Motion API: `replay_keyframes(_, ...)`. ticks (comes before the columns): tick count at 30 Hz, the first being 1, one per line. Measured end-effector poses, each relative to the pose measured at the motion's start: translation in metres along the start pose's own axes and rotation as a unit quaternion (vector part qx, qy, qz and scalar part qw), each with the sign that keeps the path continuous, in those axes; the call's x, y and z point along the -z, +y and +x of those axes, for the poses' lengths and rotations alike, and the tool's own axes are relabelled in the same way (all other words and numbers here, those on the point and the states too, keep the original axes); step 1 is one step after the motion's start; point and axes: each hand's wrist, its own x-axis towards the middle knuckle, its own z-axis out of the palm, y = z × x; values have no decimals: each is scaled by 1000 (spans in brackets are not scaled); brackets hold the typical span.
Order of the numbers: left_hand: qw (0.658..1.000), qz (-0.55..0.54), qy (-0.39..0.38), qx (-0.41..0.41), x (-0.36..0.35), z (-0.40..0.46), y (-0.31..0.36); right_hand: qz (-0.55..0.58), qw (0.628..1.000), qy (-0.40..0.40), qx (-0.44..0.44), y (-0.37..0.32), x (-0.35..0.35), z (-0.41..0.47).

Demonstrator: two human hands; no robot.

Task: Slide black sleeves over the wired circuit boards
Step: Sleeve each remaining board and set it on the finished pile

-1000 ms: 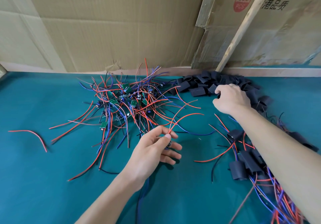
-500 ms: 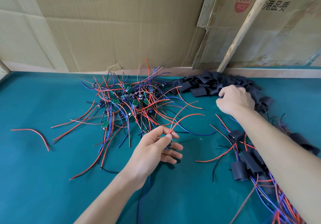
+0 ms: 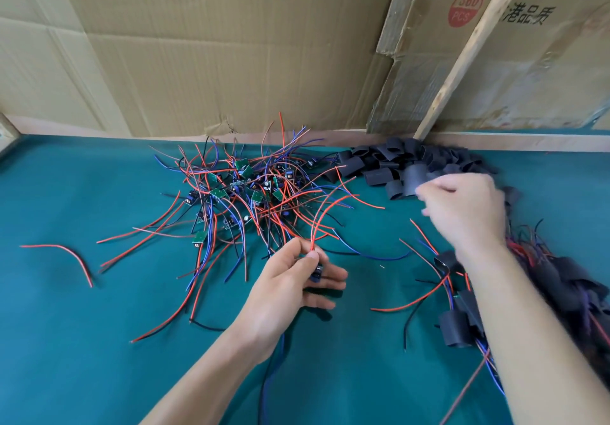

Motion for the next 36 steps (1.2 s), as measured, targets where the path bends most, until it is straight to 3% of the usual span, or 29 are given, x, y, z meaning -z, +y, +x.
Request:
replay_keyframes(3, 999, -18, 24, -20, -1, 1, -3, 232, 967, -107, -5, -10, -11, -64)
replay_keyframes(8, 995, -7, 80, -65, 4, 4, -9, 211, 964, -147, 68, -4, -41, -136)
replay_keyframes(12, 995, -29, 65, -77, 8, 5, -7, 220, 949, -164, 155, -4, -50, -149)
replay_keyframes(19, 997, -4, -31, -76, 10, 3, -5, 362, 905, -220, 32, 4, -46, -141)
replay_keyframes(22, 995, -19, -72, -61, 11, 2, 0, 436, 852, -287, -44, 5, -43, -133)
replay_keyframes(26, 995, -41, -90, -34, 10, 0, 3, 430, 818, -382, -21, 10, -36, -124)
replay_keyframes(33, 996, -38, -83, -16, 11, 0, 6, 425, 840, -337, 25, 11, -37, -124)
replay_keyframes(36, 996, -52, -71, -4, 10, 0, 7, 467, 828, -311, 8, 10, -35, -120)
